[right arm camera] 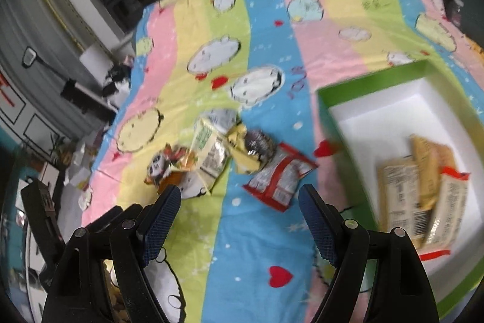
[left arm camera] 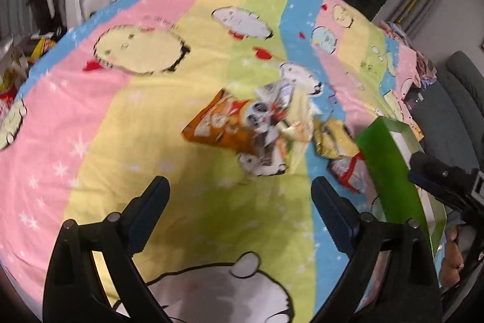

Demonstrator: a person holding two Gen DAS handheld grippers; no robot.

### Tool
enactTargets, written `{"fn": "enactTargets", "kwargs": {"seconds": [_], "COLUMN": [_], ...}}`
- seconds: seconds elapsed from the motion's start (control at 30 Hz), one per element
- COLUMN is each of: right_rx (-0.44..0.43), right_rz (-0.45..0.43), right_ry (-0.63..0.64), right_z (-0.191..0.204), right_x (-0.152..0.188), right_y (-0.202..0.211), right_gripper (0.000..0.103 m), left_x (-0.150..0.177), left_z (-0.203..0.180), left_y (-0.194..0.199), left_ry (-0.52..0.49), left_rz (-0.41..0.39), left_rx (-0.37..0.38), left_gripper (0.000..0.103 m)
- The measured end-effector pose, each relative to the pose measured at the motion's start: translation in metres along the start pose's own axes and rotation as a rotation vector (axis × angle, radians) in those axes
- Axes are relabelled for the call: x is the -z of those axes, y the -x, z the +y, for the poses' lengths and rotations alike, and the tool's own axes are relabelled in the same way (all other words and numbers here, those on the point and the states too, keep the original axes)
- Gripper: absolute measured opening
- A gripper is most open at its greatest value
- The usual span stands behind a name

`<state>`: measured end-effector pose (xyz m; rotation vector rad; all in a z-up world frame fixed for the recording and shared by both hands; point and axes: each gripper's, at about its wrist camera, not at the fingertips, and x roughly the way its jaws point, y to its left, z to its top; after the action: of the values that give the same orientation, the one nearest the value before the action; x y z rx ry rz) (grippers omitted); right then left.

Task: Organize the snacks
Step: 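Withdraw the right tool toward the yellow-and-black snack bag on the pile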

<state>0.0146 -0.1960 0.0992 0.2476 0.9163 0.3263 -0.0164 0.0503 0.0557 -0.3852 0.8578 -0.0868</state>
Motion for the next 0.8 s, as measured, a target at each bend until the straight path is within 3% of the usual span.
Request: {"fn": "enactTargets", "kwargs": {"seconds": [0.17,0.27,0.43,0.53,0.7,0.8], "right_rx": [0.069,0.109,0.143,0.180,0.168,0.141], "right_rz": [0.036,0.045,0.093,0.128,0.107,0.084], "right_ry": [-0.002,0.034,0.049,0.050,0.029,0.015], "right_z": [0.007,0.014,0.018,0.016,0.008,0.007], "right_x": [-0.007,-0.019,-0.041,-0.046,-0.040,-0.036], "right_y": [-0.026,-0.042,-0.077,-0.098,-0.106,-0.095], "right_gripper": [0.080,0.071,0.068,0.059,0.040,0.039], "left_x": [-0.001,0.000,0.000,-0.001,-0.002,-0.003], "left_z": [0.001,0.002,0.000,0.002,0.003,0.005], "left_y": [0.001,-0.002,-0.006,-0.007,-0.009,-0.009], "left_ry": [-0.005,0.009,0.002,0.007,0.005,0.012], "left_rz": [-0.015,0.002,0.013,0.022,0.027,0.026], "left_rx": [-0.014,0.003,-0.005,0.008,0.005,0.002], "left_gripper": [0.095,0.095,0.095,0.095,0.095,0.095]}}
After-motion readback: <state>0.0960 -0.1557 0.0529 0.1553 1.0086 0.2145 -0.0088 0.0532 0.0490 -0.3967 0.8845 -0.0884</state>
